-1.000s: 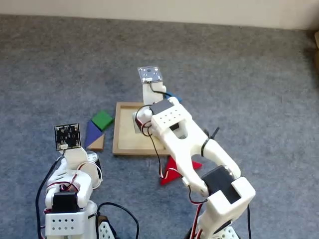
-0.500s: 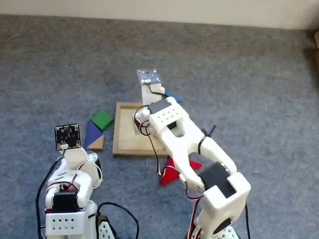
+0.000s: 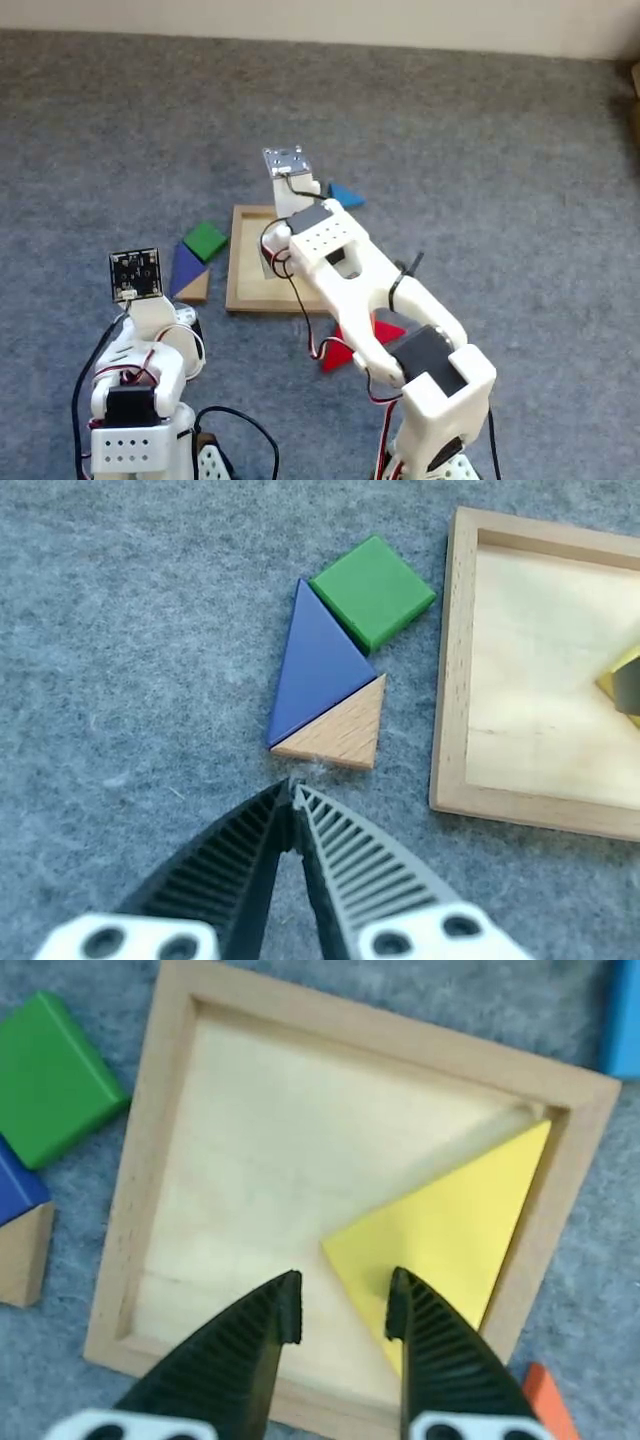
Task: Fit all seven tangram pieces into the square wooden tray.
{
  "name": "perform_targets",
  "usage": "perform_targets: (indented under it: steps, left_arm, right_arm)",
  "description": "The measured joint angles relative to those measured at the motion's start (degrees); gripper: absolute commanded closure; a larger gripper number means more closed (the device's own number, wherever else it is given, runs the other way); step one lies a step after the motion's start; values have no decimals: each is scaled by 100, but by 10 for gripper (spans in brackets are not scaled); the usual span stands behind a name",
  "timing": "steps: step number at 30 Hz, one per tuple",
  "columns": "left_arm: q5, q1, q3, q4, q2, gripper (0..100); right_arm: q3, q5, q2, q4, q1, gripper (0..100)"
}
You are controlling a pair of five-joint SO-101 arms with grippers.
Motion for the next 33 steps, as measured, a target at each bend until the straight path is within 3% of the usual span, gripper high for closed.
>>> perform_targets:
  steps: [10,23,33]
  left_arm:
    - [0,0,0,0,0,995]
    - [0,0,0,0,0,995]
    - [0,0,0,0,0,995]
  right_arm:
    - [9,0,0,9,281,860]
    - [0,598,-79,659,422,860]
    - [686,607,-1468,809,475,859]
